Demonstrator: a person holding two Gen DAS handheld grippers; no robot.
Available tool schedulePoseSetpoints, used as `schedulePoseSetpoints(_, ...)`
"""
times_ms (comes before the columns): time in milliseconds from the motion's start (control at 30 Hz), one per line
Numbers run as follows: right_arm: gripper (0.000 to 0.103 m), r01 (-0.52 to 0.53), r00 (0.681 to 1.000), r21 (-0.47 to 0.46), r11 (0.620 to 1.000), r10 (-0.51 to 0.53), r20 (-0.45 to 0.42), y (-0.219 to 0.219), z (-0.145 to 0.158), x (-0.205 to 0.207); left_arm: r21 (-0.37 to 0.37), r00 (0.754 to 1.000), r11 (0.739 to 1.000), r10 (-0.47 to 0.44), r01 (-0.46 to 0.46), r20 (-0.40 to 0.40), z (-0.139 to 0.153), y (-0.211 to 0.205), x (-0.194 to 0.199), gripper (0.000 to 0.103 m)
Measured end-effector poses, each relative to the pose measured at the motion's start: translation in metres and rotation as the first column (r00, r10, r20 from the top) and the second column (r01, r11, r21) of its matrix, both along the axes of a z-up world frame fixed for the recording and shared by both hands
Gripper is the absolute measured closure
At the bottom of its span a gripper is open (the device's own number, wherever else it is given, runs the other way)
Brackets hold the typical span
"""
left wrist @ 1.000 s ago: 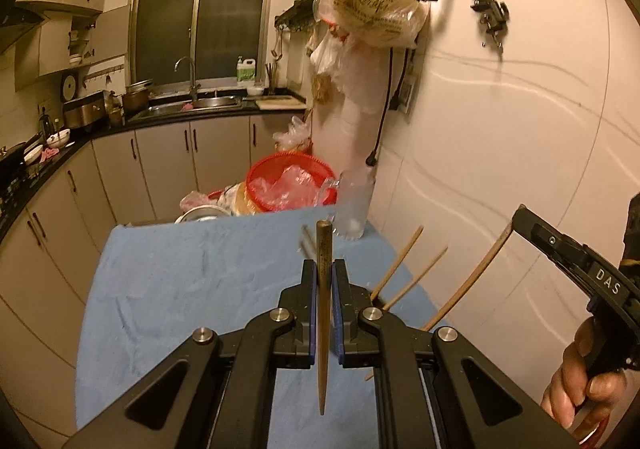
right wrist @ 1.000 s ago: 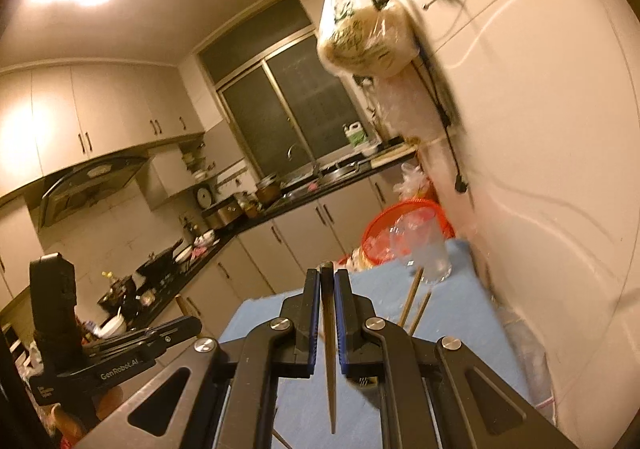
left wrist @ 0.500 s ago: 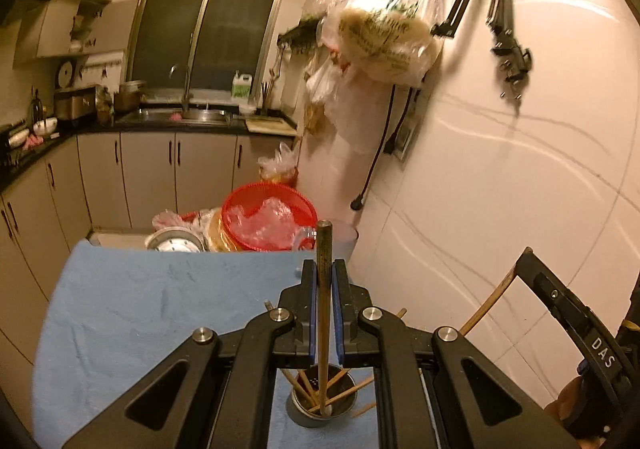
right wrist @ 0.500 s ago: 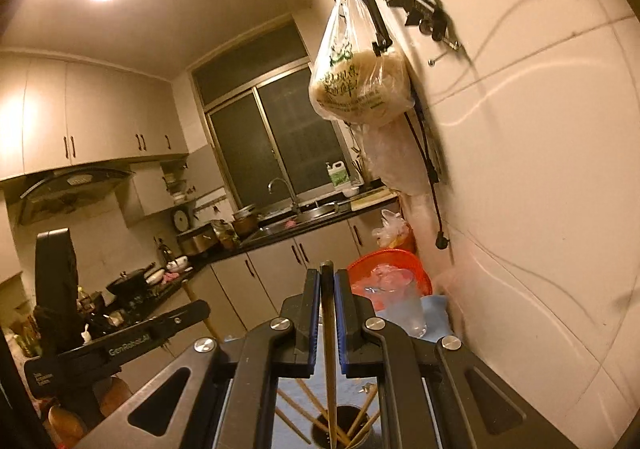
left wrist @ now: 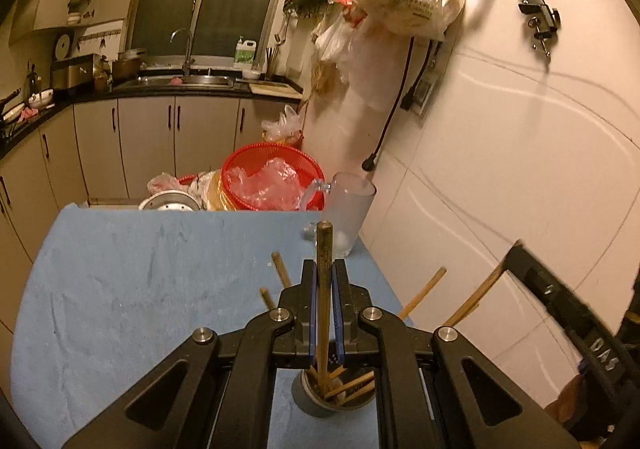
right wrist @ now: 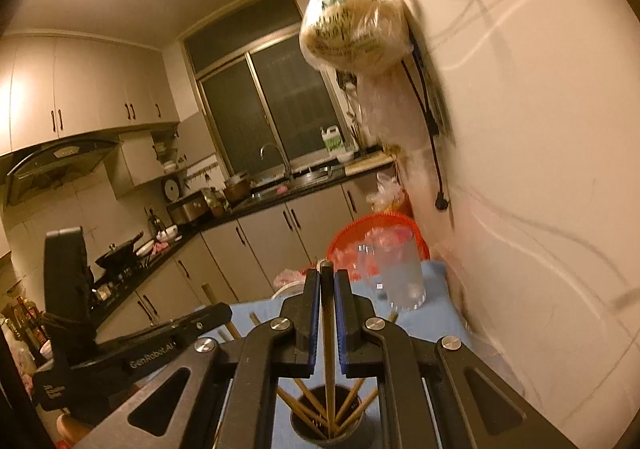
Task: Organize utensils
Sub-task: 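Lower the chopsticks into the black holder and open both tools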
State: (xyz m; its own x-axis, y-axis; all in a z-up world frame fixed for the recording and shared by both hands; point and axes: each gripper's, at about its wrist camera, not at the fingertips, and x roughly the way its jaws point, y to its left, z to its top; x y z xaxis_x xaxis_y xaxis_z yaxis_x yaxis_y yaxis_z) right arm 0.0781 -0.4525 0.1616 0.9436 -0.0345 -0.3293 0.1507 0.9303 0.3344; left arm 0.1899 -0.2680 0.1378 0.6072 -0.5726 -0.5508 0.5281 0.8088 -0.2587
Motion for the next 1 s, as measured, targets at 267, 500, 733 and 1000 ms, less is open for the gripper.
schedulePoseSetpoints(267, 0.095, -0.002, 0.997, 0.038, 0.999, 0.005, -0.083, 0.002, -0.035, 0.006, 0.027, 0.999, 1.0, -0.01, 0.011, -0.034, -0.021, 0.002, -0.006, 0.095)
schedulePoseSetpoints(500, 0.094, 0.007, 0.993, 0.044, 0.999, -0.002, -0.118, -0.001, -0.044, 0.008, 0.041, 1.0, 0.999, -0.011, 0.012, -0.027, -0.027, 0.001, -0.006, 0.095)
schedulePoseSetpoints(733, 0.093, 0.004, 0.994, 0.063, 0.998, 0.003, -0.105, -0.003, -0.034, 0.0, 0.029, 1.0, 0.999, -0.026, 0.026, -0.002, -0.016, 0.008, -0.014, 0.095)
schedulePoseSetpoints(1000, 0.093, -0.038, 0.999, 0.045, 0.998, 0.039, -0.021, 0.018, -0.005, -0.039, -0.032, 0.999, 0.999, 0.006, -0.004, 0.051, 0.013, 0.049, -0.041, 0.086)
